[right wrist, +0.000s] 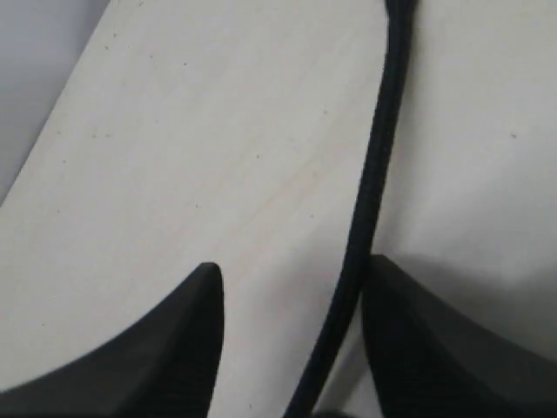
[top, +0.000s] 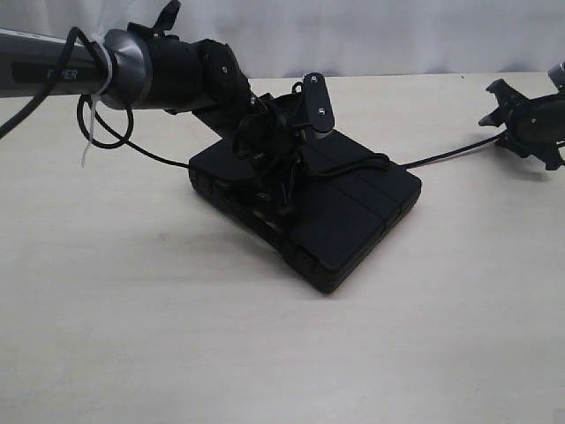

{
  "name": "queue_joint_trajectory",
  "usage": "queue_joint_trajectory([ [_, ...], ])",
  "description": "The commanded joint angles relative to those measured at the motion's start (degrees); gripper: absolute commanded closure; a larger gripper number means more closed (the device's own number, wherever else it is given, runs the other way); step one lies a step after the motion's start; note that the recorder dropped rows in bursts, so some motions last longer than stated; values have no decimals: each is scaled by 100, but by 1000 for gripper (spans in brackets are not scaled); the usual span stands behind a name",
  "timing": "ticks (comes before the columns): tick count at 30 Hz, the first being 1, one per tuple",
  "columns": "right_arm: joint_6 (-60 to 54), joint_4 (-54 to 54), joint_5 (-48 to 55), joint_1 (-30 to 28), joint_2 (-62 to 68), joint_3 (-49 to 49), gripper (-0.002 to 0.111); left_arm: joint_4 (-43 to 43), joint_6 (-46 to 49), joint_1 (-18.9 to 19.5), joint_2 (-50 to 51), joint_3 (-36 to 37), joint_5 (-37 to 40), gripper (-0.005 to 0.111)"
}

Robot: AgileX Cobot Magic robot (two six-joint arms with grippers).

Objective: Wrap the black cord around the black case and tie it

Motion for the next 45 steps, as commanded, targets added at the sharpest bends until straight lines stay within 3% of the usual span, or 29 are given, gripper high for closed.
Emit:
queue_joint_trajectory([
  [1, -97, -125, 395, -16, 552, -118, 84, 30, 37, -40, 42, 13, 24, 107],
  [4, -395, -125, 367, -16, 636, -123, 104, 30, 37, -40, 42, 13, 24, 107],
  [10, -1243, -125, 709, -16, 447, -123, 104, 18, 49, -40, -23, 13, 115, 107],
  [16, -2185, -125, 1282, 32, -187, -38, 104, -20, -773, -40, -443, 13, -388, 107],
  [21, -3153, -125, 972, 420, -930, 500, 104, -20, -1012, -40, -551, 13, -386, 107],
  [25, -4648, -480, 1815, 896, -1520, 690, 104, -24, -1646, -28, -551, 13, -533, 107],
  [28, -4716, -1806, 2079, 1375, -1730, 690, 104, -620, -1881, -28, -551, 415, -1740, 107],
  [31, -4859, -2432, 1925, 1652, -1730, 773, 104, -1156, -1881, -28, -551, 1031, -3118, 107],
  [33, -5206, -2223, 1845, 1698, -1730, 788, 104, -1312, -1881, -39, -551, 1278, -3716, 107],
  [40, -7242, -1110, 1725, 1713, -1731, 788, 104, -998, -1852, -381, -551, 1334, -3657, 107],
  [45, -8667, 397, 1431, 1713, -1662, 788, 104, -735, -1829, -634, -551, 1334, -3729, 107],
])
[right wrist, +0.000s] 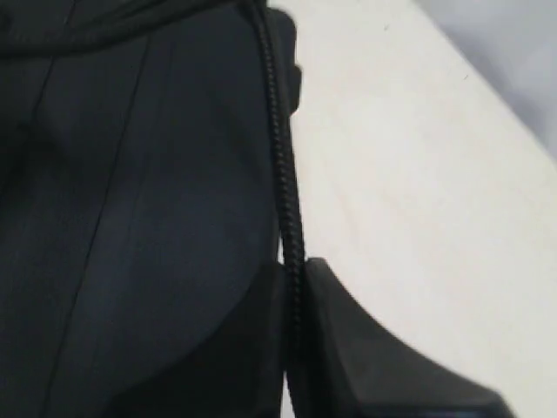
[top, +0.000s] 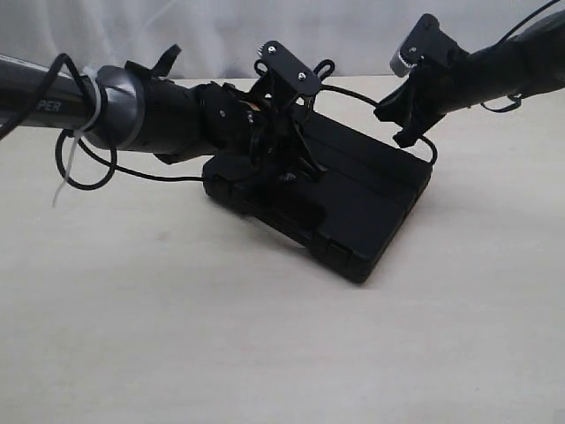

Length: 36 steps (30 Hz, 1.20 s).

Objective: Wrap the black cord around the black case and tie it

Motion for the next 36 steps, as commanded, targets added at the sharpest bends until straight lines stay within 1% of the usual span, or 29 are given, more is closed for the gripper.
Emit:
queue_joint_trajectory([
  [1, -1165, 1285, -213, 10, 45, 28, 104, 137, 17, -188, -76, 9, -206, 107],
  [8, -1256, 1348, 25, 10, 213, 28, 104, 113, -26, -219, -76, 9, -538, 107],
  [17, -1256, 1584, 535, 10, 213, 28, 104, 129, 7, -208, -76, 9, -548, 107],
  [19, -1116, 1572, 328, 10, 213, 28, 104, 129, 7, -128, -76, 9, -665, 107],
  [20, -875, 1500, 156, 10, 203, 28, 104, 129, 7, -89, -76, 9, -706, 107],
  [24, -198, 992, -563, 10, 167, 28, 104, 129, 64, 104, -76, 9, -988, 107],
  [28, 101, 341, -677, 10, 44, 28, 104, 102, 743, 214, -36, 9, -1234, 107],
  [30, 110, 231, -615, 10, -88, 28, 104, 121, 1154, 215, 49, 9, -1338, 107],
  [34, 127, 85, -617, 40, -401, 28, 104, 96, 2190, 215, 275, 9, -1091, 107],
  [36, 136, -119, -513, 78, -563, 28, 104, 84, 2380, 215, 391, 9, -1039, 107],
])
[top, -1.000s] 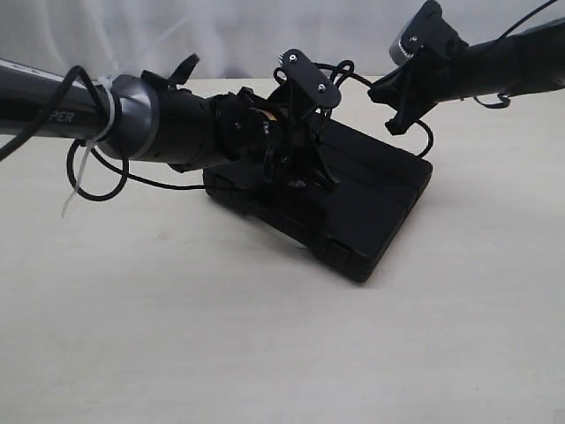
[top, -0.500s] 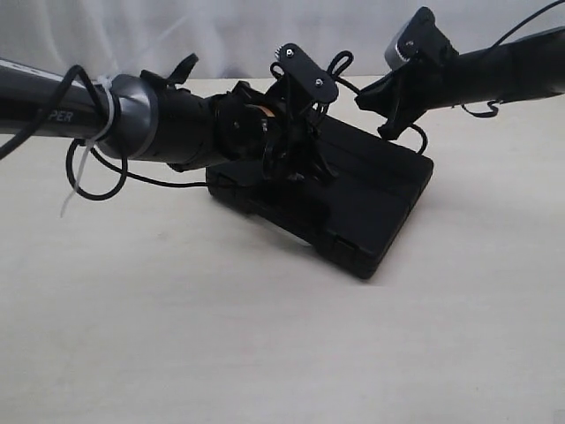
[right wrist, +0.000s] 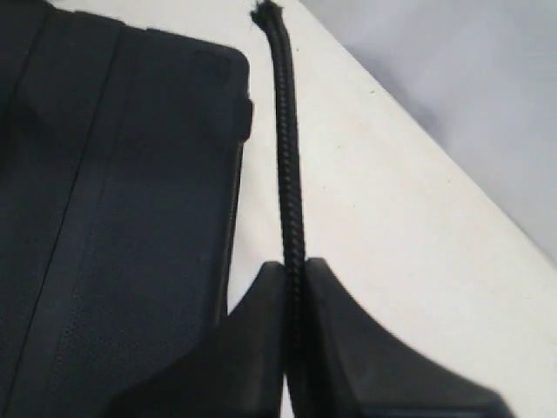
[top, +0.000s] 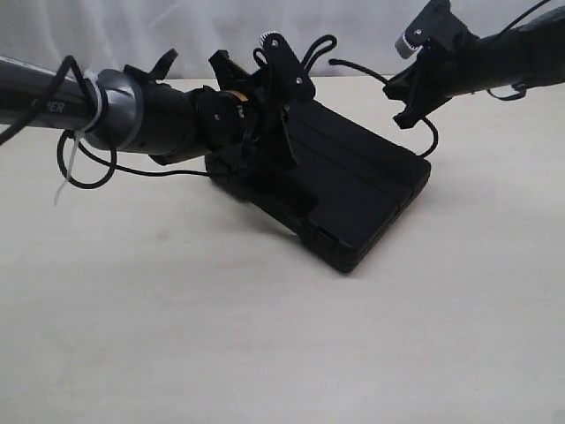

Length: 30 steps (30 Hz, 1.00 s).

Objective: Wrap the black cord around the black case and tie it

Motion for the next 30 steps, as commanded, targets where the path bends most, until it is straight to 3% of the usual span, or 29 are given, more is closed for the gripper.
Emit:
queue_joint_trajectory([
  [1, 46, -442, 197, 94, -408, 22, 104, -46, 600, 7, 237, 1, 39, 107],
  [10, 1312, -2095, 103, 271, -457, 45, 104, -401, 600, 7, 309, 1, -118, 107],
  [17, 1423, -2156, 113, 358, -457, 45, 104, -431, 580, -68, 309, 1, -228, 107],
  [22, 1703, -2132, -96, 408, -457, 45, 104, -431, 580, -323, 309, 1, -406, 107],
  [30, 2594, -2948, -383, 408, -457, 45, 104, -879, 580, -395, 309, 1, -978, 107],
])
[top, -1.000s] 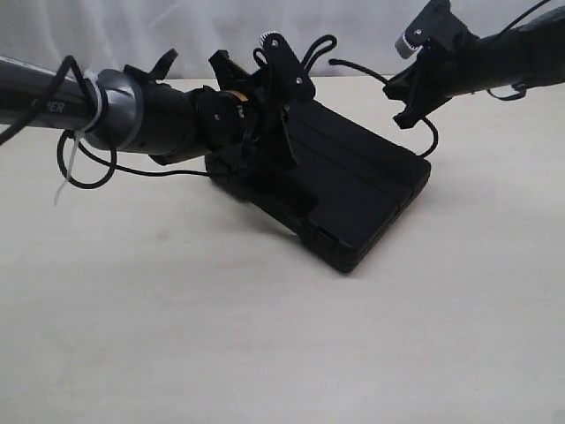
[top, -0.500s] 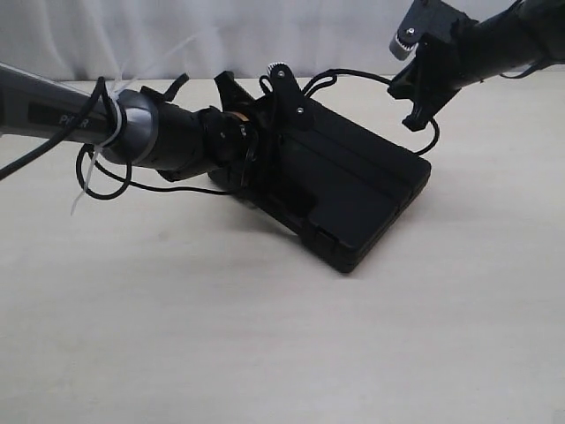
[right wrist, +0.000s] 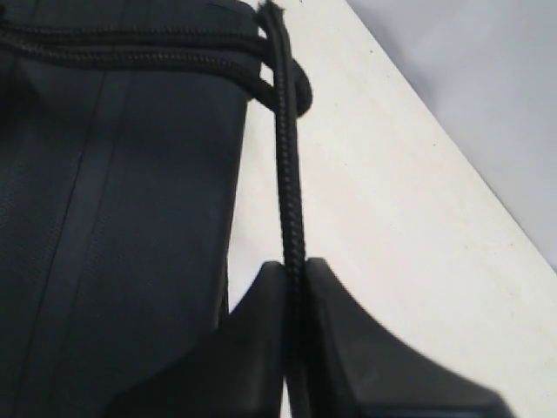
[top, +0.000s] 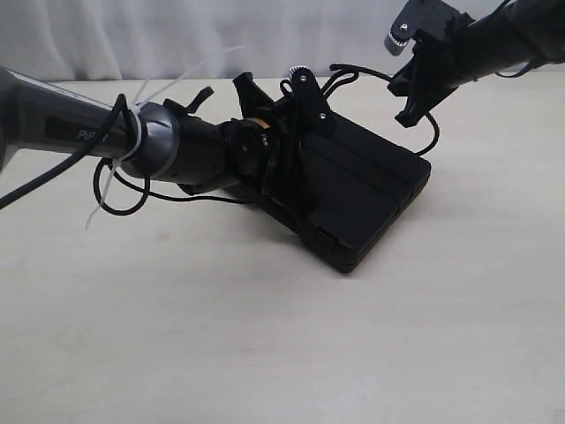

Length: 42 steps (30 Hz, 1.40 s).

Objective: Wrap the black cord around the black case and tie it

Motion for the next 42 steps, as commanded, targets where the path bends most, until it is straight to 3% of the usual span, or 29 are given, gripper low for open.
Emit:
queue_joint_trajectory([
  [1, 434, -434, -156, 13, -22, 31, 104, -352, -26, -3, -2, 1, -457, 107],
  [10, 668, -432, -66, 42, -35, 31, 104, -352, 15, 19, 65, 1, -152, 107],
  [19, 668, -649, 180, 55, -35, 31, 104, -775, -47, 17, 68, 1, -719, 107],
  [26, 756, -590, 68, 55, 67, 31, 104, -273, -36, -75, 68, 1, -136, 107],
  [35, 756, -622, -8, 55, 219, 31, 104, -351, -175, -89, 46, 1, -446, 107],
  [42, 756, -466, -185, 55, 231, 31, 104, -201, -175, -112, 47, 1, -135, 107],
])
